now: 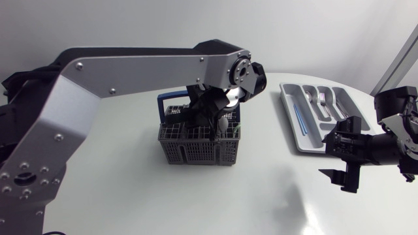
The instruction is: Unload the cutlery basket into the drawer organizer.
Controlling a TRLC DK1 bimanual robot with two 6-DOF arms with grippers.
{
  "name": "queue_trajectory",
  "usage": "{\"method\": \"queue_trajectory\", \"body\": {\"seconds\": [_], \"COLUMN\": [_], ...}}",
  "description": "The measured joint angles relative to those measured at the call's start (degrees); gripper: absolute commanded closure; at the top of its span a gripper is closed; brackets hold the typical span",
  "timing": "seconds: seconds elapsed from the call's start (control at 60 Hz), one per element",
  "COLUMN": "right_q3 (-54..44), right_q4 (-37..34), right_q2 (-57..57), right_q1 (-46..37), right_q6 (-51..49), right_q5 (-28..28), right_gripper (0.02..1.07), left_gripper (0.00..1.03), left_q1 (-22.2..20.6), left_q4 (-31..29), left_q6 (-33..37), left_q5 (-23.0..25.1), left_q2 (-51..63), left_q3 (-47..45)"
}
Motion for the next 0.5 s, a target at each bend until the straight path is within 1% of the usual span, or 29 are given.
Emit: {"method": "queue_trajectory", "body": {"seconds": [0.2,0.217,0.317,0.35,0.5], "right_q3": [-0.4,-0.4,-0.5,-0.5,-0.5], "right_q4": [0.0,0.0,0.0,0.0,0.0], "right_q2": [-1.3,-1.4,-2.1,-2.3,-3.9], "right_q1": [0.8,1.0,1.6,1.8,4.0], "right_q6": [0.4,0.5,1.7,2.1,4.9], "right_q5": [0.2,0.2,0.2,0.2,0.2], "right_gripper": [0.07,0.07,0.07,0.07,0.07], "left_gripper": [0.99,0.98,0.82,0.81,0.80], "left_q1": [-0.1,-0.1,-0.1,-0.2,-0.3], "left_q4": [0.0,0.0,0.4,0.9,1.6], "left_q6": [0.5,0.5,1.6,1.7,2.2], "left_q5": [-0.3,-0.4,-0.3,0.1,0.7], "left_q2": [0.0,0.0,0.0,0.0,0.0], "left_q3": [-0.1,-0.1,-0.1,-0.1,-0.1]}}
